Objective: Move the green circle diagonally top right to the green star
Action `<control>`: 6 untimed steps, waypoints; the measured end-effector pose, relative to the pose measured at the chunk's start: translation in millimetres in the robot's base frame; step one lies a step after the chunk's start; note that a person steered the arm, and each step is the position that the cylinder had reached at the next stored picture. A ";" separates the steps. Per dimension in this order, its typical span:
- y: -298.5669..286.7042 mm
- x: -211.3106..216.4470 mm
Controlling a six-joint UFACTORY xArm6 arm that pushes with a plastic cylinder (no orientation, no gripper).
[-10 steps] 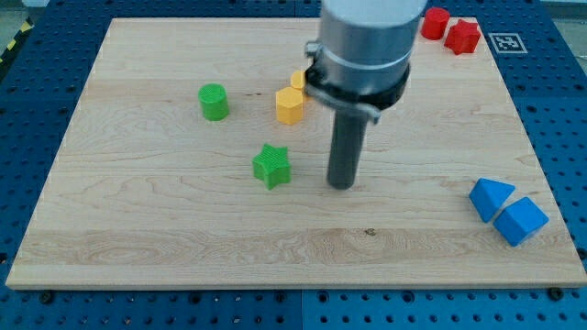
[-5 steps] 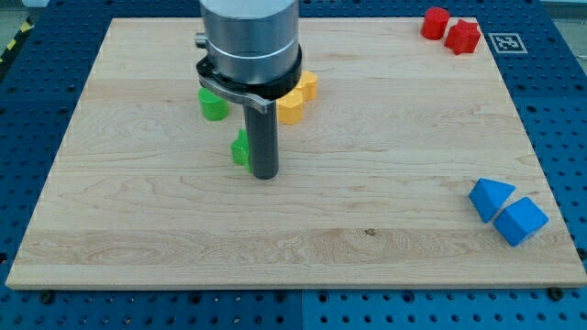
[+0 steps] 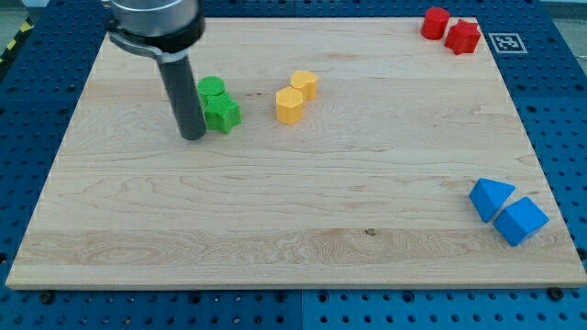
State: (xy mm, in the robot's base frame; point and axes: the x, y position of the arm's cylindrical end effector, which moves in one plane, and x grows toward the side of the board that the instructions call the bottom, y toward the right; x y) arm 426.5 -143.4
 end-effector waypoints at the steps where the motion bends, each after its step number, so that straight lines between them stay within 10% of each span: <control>1: -3.1 -18.5; 6: 26.2 -47.6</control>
